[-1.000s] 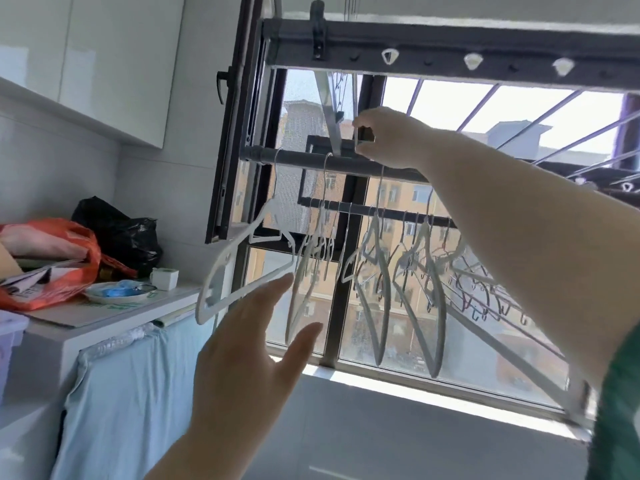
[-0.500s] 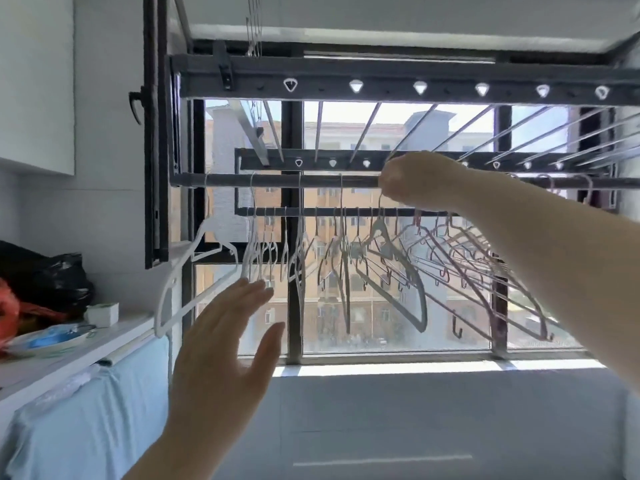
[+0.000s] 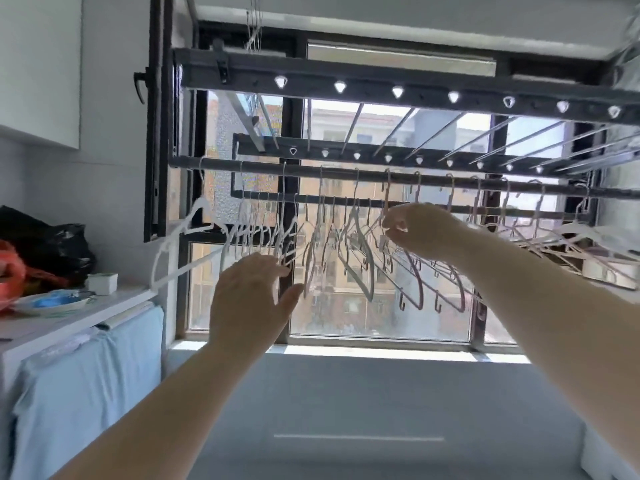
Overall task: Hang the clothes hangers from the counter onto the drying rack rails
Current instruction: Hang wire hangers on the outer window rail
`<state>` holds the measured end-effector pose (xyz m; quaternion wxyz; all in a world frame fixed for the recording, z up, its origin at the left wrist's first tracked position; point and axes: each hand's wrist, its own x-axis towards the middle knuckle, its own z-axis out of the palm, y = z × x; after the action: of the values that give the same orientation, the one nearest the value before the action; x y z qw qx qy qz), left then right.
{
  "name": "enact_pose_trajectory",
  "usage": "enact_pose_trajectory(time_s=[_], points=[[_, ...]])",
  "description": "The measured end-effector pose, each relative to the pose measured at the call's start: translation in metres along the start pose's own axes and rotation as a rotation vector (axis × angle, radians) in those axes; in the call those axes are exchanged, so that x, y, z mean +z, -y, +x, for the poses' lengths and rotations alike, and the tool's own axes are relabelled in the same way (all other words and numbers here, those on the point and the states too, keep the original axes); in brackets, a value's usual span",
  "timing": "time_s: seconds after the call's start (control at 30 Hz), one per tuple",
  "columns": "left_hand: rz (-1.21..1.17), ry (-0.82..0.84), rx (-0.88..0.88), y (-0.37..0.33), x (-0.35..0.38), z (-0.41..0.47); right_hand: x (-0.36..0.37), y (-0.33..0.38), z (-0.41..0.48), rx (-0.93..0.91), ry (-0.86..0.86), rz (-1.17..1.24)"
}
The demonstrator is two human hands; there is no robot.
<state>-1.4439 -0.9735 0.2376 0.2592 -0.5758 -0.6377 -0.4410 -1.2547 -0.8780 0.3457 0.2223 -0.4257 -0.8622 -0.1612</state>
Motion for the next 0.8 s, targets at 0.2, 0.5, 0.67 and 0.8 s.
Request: enact_pose_trajectory(time_s=[0.2,0.5,0.67,0.8], points=[[0.178,0.084,0.021,-0.008,0.006,0.004,-0.002,-0.01,0.039,0.04,-0.03,0.056],[0.263,-0.02,0.122,-0.007,0.023,0.009,-0.008,-0.003,0.103,-0.03,-0.087,0.042],[0.309,-0.133,0.165,-0.01,0.036,0.014,-0.011,0.004,0.133,-0.091,-0.082,0.031],[0.349,-0.27,0.201,-0.009,0.049,0.017,-0.006,0.014,0.161,-0.134,-0.077,0.033]])
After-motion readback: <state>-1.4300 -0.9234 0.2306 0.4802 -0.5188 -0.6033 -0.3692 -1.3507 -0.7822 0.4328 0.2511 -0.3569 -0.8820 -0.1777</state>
